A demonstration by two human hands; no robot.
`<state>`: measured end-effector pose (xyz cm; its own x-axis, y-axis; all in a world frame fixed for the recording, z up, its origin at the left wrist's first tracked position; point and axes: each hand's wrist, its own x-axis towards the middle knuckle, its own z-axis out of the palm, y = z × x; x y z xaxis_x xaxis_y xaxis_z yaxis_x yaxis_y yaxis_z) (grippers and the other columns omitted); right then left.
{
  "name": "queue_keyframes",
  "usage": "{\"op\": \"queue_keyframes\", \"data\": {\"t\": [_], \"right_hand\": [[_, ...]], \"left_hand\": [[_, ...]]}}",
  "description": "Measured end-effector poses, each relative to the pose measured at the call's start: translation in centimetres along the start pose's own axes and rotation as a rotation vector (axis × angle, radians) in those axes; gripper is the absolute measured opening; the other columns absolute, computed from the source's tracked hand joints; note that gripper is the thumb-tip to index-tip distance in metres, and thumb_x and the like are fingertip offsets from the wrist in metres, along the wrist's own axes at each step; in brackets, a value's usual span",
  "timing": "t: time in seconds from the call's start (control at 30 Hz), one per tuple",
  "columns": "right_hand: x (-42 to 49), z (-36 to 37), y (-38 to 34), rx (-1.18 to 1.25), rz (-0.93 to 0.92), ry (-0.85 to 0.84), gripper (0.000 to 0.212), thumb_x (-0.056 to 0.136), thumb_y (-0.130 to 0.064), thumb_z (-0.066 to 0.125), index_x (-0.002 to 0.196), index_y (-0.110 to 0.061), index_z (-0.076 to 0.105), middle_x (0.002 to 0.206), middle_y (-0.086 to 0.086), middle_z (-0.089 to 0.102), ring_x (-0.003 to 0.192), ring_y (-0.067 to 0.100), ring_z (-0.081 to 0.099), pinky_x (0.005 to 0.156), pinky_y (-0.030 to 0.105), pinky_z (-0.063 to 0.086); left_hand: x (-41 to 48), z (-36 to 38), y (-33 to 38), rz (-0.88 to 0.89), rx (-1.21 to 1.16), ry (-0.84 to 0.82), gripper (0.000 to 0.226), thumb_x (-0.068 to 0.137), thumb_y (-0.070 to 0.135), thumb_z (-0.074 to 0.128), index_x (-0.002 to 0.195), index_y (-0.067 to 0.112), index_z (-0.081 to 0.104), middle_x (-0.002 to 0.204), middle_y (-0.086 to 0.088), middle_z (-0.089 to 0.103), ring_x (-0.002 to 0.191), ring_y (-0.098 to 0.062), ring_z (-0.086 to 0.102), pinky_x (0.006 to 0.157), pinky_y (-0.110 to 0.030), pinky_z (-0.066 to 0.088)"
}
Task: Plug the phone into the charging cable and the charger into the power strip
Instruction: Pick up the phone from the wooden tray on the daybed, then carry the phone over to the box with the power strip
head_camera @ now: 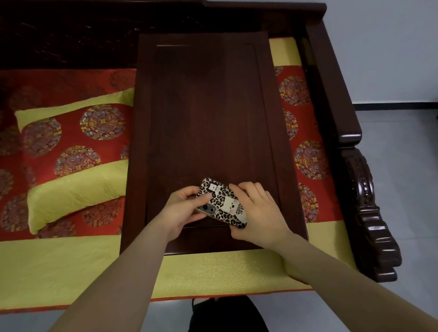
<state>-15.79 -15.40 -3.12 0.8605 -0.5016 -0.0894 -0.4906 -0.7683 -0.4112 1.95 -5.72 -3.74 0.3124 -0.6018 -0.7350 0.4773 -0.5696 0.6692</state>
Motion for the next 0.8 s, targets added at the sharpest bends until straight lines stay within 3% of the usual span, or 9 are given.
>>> {"op": "queue_keyframes", "data": {"t": [0.2,0.37,0.53,0.6,0.67,0.8], "right_hand": [[1.6,-1.2,-4.2,-0.036,-0.175,-0.067,0.089,0.062,-0.048,0.072,0.138,-0.014,0.038,0.126,0.002,0.047,0.114,0.020,0.042,0.089,0.038,0.044],[4.3,-1.9,-12.6,-0.031,-0.403,-0.197,0.088,0.060,-0.047,0.073,0.136,-0.016,0.041,0.123,0.000,0.046,0.112,0.019,0.040,0.091,0.039,0.043],[4.6,-0.4,-24.0,0.014,-0.656,-0.295,0.085,0.060,-0.044,0.072,0.135,-0.018,0.042,0.122,0.000,0.047,0.114,0.019,0.040,0.094,0.041,0.042],[4.1,0.8,-29.3,0.015,-0.770,-0.333,0.085,0.060,-0.046,0.070,0.136,-0.018,0.041,0.121,0.000,0.047,0.115,0.020,0.040,0.095,0.041,0.041],[3.2,2.4,-34.7,-0.007,-0.881,-0.378,0.087,0.062,-0.050,0.067,0.138,-0.019,0.038,0.124,-0.001,0.046,0.117,0.019,0.039,0.096,0.041,0.040],[1.0,6.5,-44.7,-0.024,-1.025,-0.436,0.091,0.063,-0.052,0.072,0.141,-0.022,0.035,0.127,-0.005,0.045,0.118,0.014,0.039,0.095,0.035,0.036]], "left_hand": [[-5.1,-4.0,-2.4,0.064,-0.229,0.076,0.010,0.080,0.019,0.070,0.088,0.017,0.065,0.091,-0.003,0.073,0.092,-0.020,0.068,0.084,-0.034,0.054],[-12.5,-9.1,-4.2,0.159,-0.409,0.293,0.008,0.078,0.023,0.071,0.080,0.023,0.063,0.084,-0.002,0.073,0.081,-0.018,0.068,0.070,-0.026,0.055],[-22.2,-15.8,-7.9,0.275,-0.599,0.462,0.026,0.063,0.034,0.079,0.084,0.024,0.066,0.079,-0.001,0.076,0.073,-0.012,0.070,0.062,-0.022,0.055],[-26.1,-18.5,-10.5,0.318,-0.707,0.538,0.036,0.058,0.034,0.080,0.089,0.022,0.065,0.081,-0.001,0.076,0.075,-0.013,0.070,0.067,-0.024,0.058],[-29.7,-21.0,-13.3,0.350,-0.817,0.616,0.041,0.060,0.031,0.078,0.097,0.019,0.064,0.086,-0.002,0.076,0.081,-0.016,0.070,0.076,-0.030,0.058],[-36.2,-26.4,-19.4,0.407,-1.026,0.737,0.039,0.066,0.025,0.074,0.102,0.015,0.061,0.091,-0.004,0.074,0.079,-0.014,0.071,0.065,-0.026,0.057]]}}
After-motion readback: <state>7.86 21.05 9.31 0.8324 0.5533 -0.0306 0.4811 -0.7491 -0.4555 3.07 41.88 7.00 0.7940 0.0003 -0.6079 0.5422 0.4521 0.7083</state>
